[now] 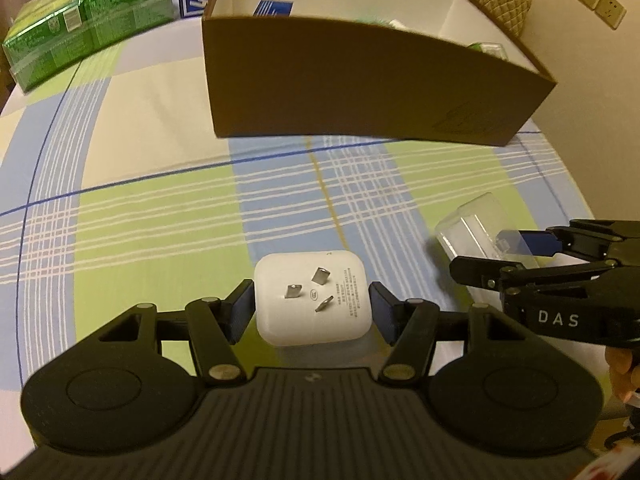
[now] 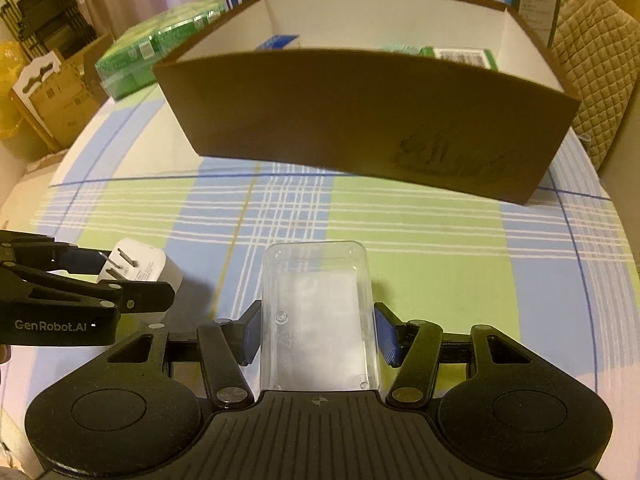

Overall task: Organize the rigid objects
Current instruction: 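Lift the plug and clear case and carry them over the box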

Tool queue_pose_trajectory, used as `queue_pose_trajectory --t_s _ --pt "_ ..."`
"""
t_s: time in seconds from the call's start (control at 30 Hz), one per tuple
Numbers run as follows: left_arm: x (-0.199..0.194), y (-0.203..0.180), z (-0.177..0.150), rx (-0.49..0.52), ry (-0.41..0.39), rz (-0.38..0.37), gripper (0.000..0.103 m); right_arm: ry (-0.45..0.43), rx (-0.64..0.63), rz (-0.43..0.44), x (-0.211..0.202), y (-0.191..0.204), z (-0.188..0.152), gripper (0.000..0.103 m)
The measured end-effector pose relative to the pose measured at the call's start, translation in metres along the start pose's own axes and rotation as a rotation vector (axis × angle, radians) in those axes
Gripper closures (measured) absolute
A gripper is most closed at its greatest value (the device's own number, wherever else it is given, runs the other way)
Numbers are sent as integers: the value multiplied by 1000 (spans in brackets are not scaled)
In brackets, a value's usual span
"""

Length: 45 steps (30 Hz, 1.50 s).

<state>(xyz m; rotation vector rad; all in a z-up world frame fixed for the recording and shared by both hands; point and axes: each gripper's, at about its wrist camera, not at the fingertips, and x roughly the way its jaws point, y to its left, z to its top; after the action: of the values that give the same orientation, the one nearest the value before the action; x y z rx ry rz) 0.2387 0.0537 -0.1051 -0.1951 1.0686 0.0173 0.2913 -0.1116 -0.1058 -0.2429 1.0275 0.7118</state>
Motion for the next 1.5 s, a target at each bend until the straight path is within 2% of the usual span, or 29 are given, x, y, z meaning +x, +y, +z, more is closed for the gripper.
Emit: queue_pose_trajectory --t_s 0.33,0.67,0.83,1.13,1.5 --pt "-39 -17 4 13 -78 -26 45 -55 2 40 -37 -3 -1 50" --pt "-68 -32 30 34 -155 -53 45 -149 -15 105 -78 -17 25 50" --pt "-74 -40 58 57 -197 -51 45 -203 -20 128 -93 -32 52 50" --pt "-69 -60 123 103 -260 -61 45 -294 -19 118 -104 -67 115 50" --pt "-19 -76 189 122 -222 -72 45 -301 -12 68 -79 -110 176 50"
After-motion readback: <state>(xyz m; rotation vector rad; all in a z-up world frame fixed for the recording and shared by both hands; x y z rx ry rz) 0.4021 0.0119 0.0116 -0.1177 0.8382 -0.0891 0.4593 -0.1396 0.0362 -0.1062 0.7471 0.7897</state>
